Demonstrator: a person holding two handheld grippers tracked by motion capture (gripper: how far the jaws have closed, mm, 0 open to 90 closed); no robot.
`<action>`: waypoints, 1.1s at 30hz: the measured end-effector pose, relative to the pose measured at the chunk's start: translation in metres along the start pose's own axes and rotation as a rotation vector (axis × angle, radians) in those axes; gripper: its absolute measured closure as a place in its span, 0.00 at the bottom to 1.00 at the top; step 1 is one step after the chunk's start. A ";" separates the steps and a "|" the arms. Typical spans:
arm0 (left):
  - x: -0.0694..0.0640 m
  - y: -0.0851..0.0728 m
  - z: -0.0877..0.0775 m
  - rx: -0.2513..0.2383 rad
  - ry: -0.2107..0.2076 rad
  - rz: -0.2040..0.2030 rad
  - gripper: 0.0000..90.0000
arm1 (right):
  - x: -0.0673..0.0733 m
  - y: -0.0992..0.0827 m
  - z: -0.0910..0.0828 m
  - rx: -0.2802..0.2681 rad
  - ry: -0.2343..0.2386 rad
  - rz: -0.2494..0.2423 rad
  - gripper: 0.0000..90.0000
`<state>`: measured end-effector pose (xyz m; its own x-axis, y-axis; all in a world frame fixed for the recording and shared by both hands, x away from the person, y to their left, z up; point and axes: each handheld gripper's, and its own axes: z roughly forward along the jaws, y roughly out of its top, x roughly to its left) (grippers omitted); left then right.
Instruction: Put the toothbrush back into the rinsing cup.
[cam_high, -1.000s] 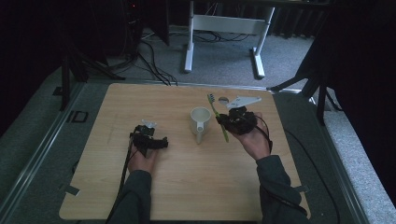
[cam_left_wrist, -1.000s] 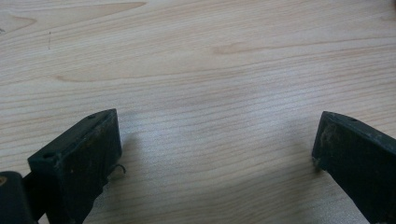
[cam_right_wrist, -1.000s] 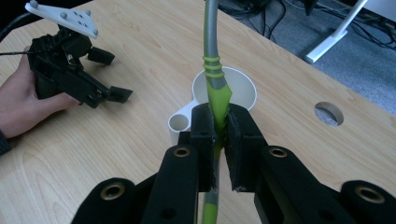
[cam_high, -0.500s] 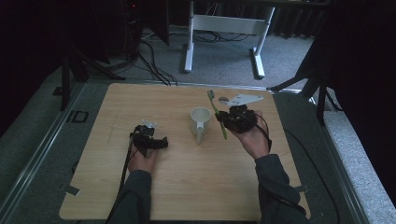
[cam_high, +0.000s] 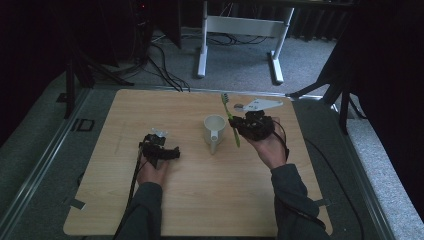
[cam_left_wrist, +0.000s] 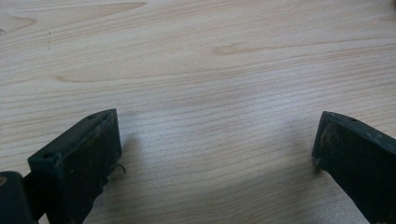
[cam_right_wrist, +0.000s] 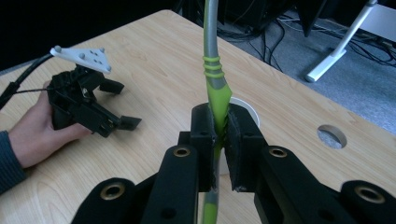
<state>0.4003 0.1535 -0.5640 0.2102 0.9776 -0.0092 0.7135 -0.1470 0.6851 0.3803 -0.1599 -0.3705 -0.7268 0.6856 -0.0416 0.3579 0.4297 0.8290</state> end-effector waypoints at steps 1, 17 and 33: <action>0.000 0.000 0.000 0.000 0.000 0.000 0.02 | 0.000 0.000 0.001 -0.006 0.002 0.005 0.91; 0.000 0.000 0.000 0.000 0.000 0.000 0.02 | -0.005 -0.001 0.005 -0.073 0.023 0.054 0.91; 0.000 0.000 0.000 0.000 0.000 0.000 0.02 | -0.006 0.000 0.009 -0.125 0.026 0.070 0.91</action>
<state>0.4005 0.1534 -0.5640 0.2100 0.9777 -0.0090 0.7133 -0.1469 0.6853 0.3905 -0.1586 -0.3751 -0.7179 0.6954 0.0320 0.3339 0.3037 0.8924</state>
